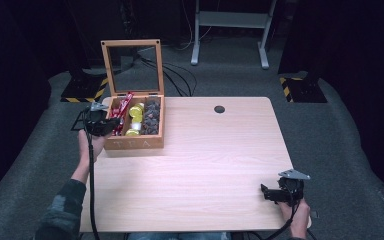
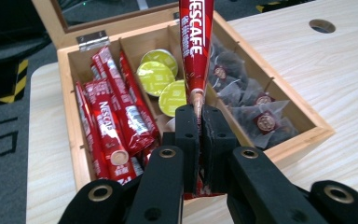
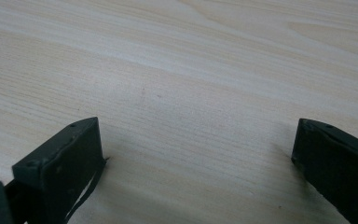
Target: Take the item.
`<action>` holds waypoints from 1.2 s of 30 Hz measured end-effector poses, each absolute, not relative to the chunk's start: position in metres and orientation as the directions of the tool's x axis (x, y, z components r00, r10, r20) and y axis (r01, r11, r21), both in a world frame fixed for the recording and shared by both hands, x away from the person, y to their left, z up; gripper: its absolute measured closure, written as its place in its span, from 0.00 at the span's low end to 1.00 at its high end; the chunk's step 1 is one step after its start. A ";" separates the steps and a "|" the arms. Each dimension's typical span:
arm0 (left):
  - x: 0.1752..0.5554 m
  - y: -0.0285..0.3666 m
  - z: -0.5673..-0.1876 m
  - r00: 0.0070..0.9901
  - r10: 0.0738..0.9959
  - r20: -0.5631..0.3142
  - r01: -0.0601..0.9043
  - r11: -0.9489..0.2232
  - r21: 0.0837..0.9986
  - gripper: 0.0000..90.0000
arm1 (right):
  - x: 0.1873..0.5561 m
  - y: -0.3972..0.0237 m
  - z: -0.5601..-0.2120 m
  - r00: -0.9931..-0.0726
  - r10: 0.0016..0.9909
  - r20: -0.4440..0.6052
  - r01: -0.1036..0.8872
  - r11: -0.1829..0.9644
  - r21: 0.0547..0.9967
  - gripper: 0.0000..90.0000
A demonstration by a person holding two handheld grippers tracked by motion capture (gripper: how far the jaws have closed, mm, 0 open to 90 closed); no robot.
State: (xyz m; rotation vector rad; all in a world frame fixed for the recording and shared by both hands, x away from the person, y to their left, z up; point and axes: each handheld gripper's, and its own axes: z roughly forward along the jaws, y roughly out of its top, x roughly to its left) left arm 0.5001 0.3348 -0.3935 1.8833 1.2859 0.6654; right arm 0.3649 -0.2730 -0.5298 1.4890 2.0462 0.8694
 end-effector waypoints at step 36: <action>0.489 0.259 -0.395 0.540 0.842 0.022 0.491 -0.336 0.804 0.95 | 0.365 -0.273 -0.530 -0.306 0.952 0.000 0.658 0.211 0.723 0.01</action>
